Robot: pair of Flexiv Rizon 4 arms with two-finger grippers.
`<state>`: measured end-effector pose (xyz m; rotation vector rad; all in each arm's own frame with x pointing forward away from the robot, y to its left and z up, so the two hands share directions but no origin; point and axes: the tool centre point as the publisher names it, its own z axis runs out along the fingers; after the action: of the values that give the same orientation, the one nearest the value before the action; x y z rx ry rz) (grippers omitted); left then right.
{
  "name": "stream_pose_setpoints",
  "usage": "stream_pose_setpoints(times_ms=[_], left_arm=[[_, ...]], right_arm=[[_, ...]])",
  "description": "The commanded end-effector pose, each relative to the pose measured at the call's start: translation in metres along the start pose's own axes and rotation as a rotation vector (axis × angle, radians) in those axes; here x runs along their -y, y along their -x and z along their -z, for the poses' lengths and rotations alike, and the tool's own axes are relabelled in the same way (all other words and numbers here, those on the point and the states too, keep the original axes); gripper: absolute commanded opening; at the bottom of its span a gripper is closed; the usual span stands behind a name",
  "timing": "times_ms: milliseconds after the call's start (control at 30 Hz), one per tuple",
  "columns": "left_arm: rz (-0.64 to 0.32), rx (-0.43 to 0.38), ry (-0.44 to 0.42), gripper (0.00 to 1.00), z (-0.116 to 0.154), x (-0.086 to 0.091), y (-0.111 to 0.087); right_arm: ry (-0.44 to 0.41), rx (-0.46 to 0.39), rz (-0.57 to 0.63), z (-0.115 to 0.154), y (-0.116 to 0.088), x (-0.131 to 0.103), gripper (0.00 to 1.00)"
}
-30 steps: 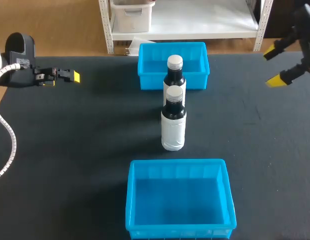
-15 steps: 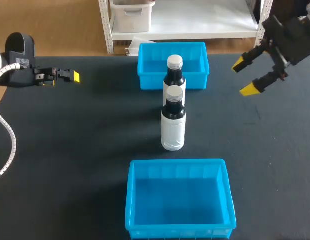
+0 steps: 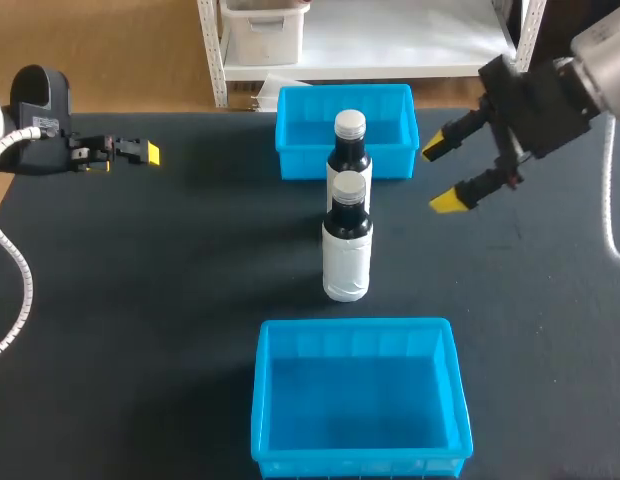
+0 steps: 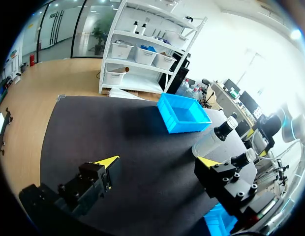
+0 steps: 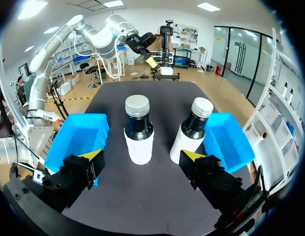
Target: Pick up the bottle, and place it in the far bin if it is heavy, or in the near bin if it is light.
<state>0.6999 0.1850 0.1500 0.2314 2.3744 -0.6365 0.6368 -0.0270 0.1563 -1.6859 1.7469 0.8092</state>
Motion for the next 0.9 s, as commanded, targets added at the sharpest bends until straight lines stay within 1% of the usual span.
stream_pose_setpoints(times_ms=[33,233,467,700,900], left_arm=[[0.0,0.0,0.0,1.0,0.0,0.0,0.0],[0.0,0.0,0.0,1.0,0.0,0.0,0.0],[0.0,0.0,0.0,1.0,0.0,0.0,0.0],[0.0,0.0,0.0,1.0,0.0,0.0,0.0],[0.0,0.0,0.0,1.0,0.0,0.0,0.0]], right_arm=[[0.02,0.007,0.006,-0.017,0.005,0.002,1.0],[0.054,0.035,0.003,-0.035,0.011,0.002,1.0],[0.071,0.054,-0.006,-0.052,0.018,-0.002,1.0],[0.075,0.075,-0.021,-0.067,0.021,-0.004,1.0],[0.071,0.067,-0.056,-0.078,0.02,-0.005,1.0]])
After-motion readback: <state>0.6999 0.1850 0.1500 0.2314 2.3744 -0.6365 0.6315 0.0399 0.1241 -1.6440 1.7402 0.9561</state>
